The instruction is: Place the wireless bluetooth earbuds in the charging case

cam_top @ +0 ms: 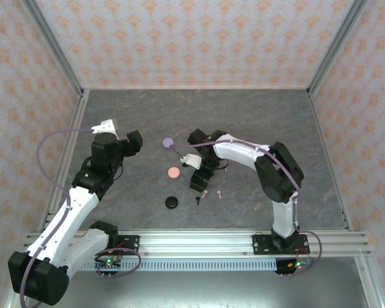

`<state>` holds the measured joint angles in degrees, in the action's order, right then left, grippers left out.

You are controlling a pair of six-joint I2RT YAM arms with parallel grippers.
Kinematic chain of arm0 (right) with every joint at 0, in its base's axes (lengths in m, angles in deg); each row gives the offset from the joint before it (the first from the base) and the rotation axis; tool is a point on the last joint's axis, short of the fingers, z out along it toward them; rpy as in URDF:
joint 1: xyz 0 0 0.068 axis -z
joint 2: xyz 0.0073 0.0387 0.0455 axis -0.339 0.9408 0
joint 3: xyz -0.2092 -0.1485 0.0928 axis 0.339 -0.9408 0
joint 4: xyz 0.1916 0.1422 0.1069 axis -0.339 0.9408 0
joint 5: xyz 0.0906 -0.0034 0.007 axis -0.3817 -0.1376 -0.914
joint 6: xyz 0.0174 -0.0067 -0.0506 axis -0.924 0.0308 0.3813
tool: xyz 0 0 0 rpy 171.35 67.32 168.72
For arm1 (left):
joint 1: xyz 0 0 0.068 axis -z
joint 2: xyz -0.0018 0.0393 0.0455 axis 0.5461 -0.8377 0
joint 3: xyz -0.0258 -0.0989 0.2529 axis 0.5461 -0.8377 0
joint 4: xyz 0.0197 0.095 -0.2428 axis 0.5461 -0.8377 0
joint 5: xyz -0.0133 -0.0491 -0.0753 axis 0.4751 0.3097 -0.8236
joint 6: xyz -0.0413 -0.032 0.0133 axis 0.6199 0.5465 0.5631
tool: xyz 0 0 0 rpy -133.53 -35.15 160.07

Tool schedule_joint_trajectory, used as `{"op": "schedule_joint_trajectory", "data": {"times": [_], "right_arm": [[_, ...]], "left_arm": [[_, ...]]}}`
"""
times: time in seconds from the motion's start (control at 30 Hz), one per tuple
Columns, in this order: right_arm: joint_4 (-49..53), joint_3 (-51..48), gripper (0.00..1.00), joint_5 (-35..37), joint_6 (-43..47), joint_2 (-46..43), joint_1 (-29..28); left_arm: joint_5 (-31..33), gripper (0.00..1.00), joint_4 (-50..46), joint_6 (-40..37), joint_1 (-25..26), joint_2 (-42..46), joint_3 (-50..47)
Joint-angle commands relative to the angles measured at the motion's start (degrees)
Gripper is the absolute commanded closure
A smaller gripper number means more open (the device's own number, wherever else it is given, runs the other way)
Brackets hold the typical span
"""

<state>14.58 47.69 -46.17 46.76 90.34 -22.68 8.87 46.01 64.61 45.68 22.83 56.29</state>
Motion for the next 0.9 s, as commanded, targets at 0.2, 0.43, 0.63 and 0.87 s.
{"op": "schedule_joint_trajectory", "data": {"times": [0.2,0.43,0.63,0.87], "right_arm": [[-4.5,-1.7,0.15,8.9,0.1,-4.3,-1.4],[-5.5,-3.1,0.14,9.6,-0.2,-3.0,-3.0],[-6.1,-3.3,0.17,10.4,-0.3,-1.6,-3.4],[-6.7,-3.8,0.23,11.8,0.0,0.0,-3.9]], "left_arm": [[1.7,0.18,-0.8,-0.7,-0.7,0.0,-0.2],[1.7,0.18,-0.8,-0.8,-0.7,-0.1,-0.2],[1.7,0.18,-1.0,-0.8,-0.6,0.0,-0.4],[1.8,0.18,-1.2,-0.8,-0.7,0.1,-0.3]]}}
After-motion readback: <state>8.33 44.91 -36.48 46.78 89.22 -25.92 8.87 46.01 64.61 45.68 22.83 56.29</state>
